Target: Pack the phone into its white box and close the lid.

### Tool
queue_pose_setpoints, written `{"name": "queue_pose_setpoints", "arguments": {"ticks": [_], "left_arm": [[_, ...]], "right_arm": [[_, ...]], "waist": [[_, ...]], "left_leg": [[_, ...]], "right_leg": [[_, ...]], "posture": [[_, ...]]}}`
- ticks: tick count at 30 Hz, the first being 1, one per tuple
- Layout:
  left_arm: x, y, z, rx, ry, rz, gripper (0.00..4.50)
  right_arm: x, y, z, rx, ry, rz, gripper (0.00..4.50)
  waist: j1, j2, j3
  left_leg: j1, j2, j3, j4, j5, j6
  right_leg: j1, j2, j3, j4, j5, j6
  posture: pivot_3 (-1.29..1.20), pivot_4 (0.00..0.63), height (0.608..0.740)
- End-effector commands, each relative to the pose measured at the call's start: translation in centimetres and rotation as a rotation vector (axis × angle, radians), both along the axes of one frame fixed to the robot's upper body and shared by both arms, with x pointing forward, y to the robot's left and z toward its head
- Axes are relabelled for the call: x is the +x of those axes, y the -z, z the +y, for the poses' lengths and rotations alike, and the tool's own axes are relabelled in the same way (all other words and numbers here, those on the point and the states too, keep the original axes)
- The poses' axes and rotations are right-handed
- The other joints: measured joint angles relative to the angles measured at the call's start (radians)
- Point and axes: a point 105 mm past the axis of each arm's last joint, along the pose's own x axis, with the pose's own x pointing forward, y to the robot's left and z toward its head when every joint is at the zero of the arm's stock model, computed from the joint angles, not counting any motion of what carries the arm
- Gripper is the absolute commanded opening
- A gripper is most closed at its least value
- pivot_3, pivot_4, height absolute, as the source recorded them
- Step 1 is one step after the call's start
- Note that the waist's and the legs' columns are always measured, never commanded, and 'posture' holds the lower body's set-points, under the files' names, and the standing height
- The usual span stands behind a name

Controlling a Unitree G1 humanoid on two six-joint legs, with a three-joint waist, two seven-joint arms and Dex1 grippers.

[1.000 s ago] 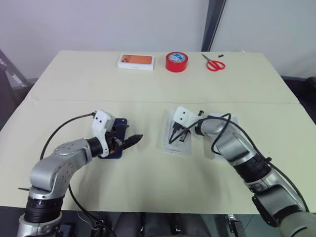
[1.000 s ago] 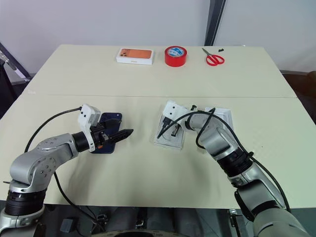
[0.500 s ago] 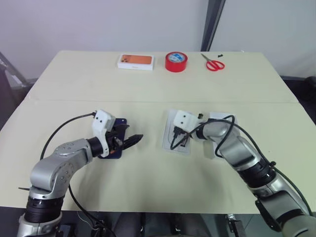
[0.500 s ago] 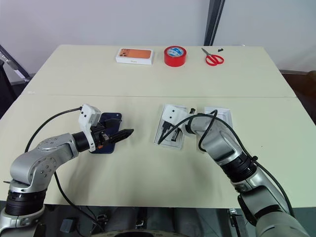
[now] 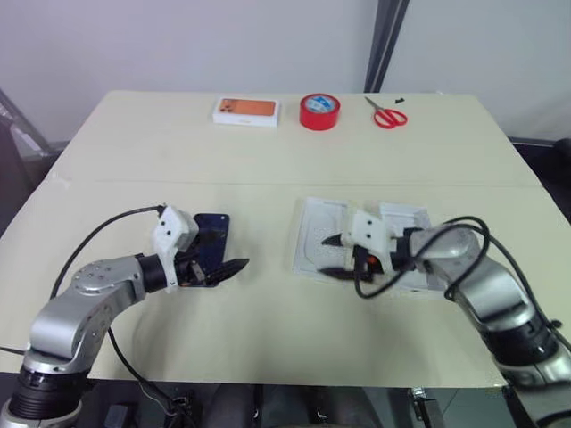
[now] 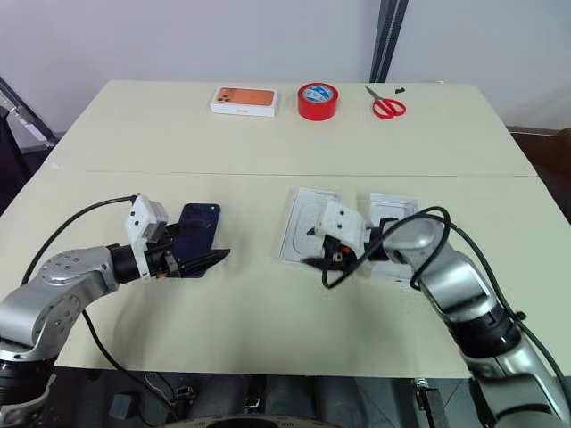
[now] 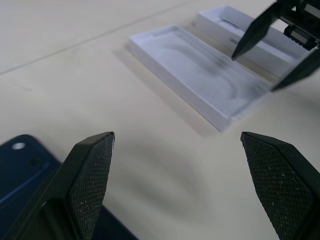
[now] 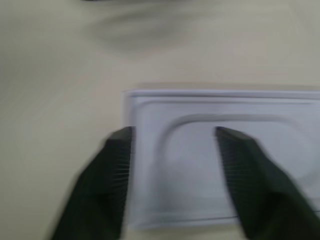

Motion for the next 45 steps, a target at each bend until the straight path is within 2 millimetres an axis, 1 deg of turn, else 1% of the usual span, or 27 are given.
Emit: {"name": "queue_pose_setpoints", "arguments": {"ticks": [1,3,6,7,9,12,14,15,16,22,28,31,34,37,45], "left_arm": [[-1.1,-0.3,-0.4,0.044,0.077,-0.051,4.25],[-1.3,0.1,-0.5,0.063,0.094,-0.048,4.25],[-1.3,0.5,-0.4,0.080,0.099,-0.043,4.25],[-1.2,0.6,-0.4,0.083,0.096,-0.044,4.25],[-1.1,0.6,-0.4,0.083,0.090,-0.042,4.25],[-1.2,0.7,-0.3,0.082,0.085,-0.035,4.25],[-1.3,0.9,-0.2,0.089,0.079,-0.029,4.25],[-1.4,0.9,-0.1,0.092,0.076,-0.026,4.25],[-1.5,1.0,0.0,0.093,0.072,-0.023,4.25],[-2.0,1.0,0.4,0.086,0.048,-0.005,4.25],[-2.2,1.1,0.6,0.085,0.033,0.006,4.25],[-2.2,1.1,0.5,0.085,0.032,0.010,4.25],[-2.2,1.1,0.5,0.082,0.029,0.011,4.25],[-2.2,1.1,0.5,0.080,0.027,0.011,4.25],[-1.9,1.0,0.6,0.075,0.021,0.006,4.25]], "right_arm": [[-1.1,0.4,0.4,-0.020,-0.028,-0.017,3.95],[-0.8,1.3,0.5,-0.040,-0.004,-0.024,3.95],[-0.3,2.2,0.7,-0.065,0.017,-0.038,3.95],[-0.2,2.3,0.8,-0.065,0.016,-0.038,3.73],[-0.3,2.3,1.1,-0.066,0.001,-0.043,3.07],[-0.8,2.6,1.5,-0.091,-0.046,-0.062,1.63],[-1.1,2.8,1.5,-0.105,-0.063,-0.068,0.48],[-1.2,2.8,1.5,-0.109,-0.070,-0.069,0.15],[-1.4,2.8,1.5,-0.113,-0.078,-0.072,0.03],[-2.3,2.4,1.8,-0.106,-0.120,-0.085,0.03],[-1.6,2.6,2.1,-0.107,-0.099,-0.123,0.03],[-1.1,2.8,2.1,-0.091,-0.077,-0.104,0.03],[-1.1,2.3,2.3,-0.057,-0.072,-0.092,1.06],[-1.5,1.8,2.4,-0.039,-0.088,-0.096,2.53],[-1.6,1.2,2.3,0.017,-0.075,-0.058,2.53]], "waist": [[-0.001,0.000,0.000],[-0.001,0.000,0.000],[0.002,0.000,0.000],[0.002,0.000,0.000],[0.002,0.000,0.000],[0.003,0.000,0.000],[0.001,0.000,0.000],[0.000,0.000,0.000],[0.000,0.000,0.000],[0.001,0.000,0.000],[0.001,0.000,0.000],[0.001,0.000,0.000],[0.001,0.000,0.000],[0.002,0.000,0.000],[0.002,0.000,0.000]], "left_leg": [[0.000,0.000,0.000,0.000,0.000,0.000],[0.000,0.000,0.000,0.000,0.000,0.000],[0.000,0.000,0.000,0.000,0.000,0.000],[0.000,0.000,0.000,0.000,0.000,0.000],[0.000,0.000,0.000,0.000,0.000,0.000],[0.000,0.000,0.000,0.000,0.000,0.000],[0.000,0.000,0.000,0.000,0.000,0.000],[0.000,0.000,0.000,0.000,0.000,0.000],[0.000,0.000,0.000,0.000,0.000,0.000],[0.001,0.000,0.000,0.000,0.000,0.000],[0.001,0.000,0.000,0.000,0.000,0.000],[0.001,0.000,0.000,0.000,0.000,0.000],[0.001,0.000,0.000,0.000,0.000,0.000],[0.001,0.000,0.000,0.000,0.000,0.000],[0.001,0.000,0.000,0.000,0.000,0.000]], "right_leg": [[0.000,0.000,0.000,0.000,0.000,0.000],[0.000,0.000,0.000,0.000,0.000,0.000],[0.000,0.000,0.000,0.000,0.000,0.000],[0.000,0.000,0.000,0.000,0.000,0.000],[0.000,0.000,0.000,0.000,0.000,0.000],[0.000,0.000,0.000,0.000,0.000,0.000],[0.000,0.000,0.000,0.000,0.000,0.000],[0.000,0.000,0.000,0.000,0.000,0.000],[0.000,0.000,0.000,0.000,0.000,0.000],[0.001,0.000,0.000,0.000,0.000,0.000],[0.001,0.000,0.000,0.000,0.000,0.000],[0.001,0.000,0.000,0.000,0.000,0.000],[0.001,0.000,0.000,0.000,0.000,0.000],[0.001,0.000,0.000,0.000,0.000,0.000],[0.001,0.000,0.000,0.000,0.000,0.000]], "posture": [[0.00,0.150,0.729],[0.00,0.150,0.729],[0.00,0.150,0.729],[0.00,0.150,0.729],[0.00,0.150,0.729],[0.00,0.150,0.729],[0.00,0.150,0.729],[0.00,0.150,0.729],[0.00,0.150,0.729],[0.00,0.150,0.729],[0.00,0.150,0.729],[0.00,0.150,0.729],[0.00,0.150,0.729],[0.00,0.150,0.729],[0.00,0.150,0.729]]}}
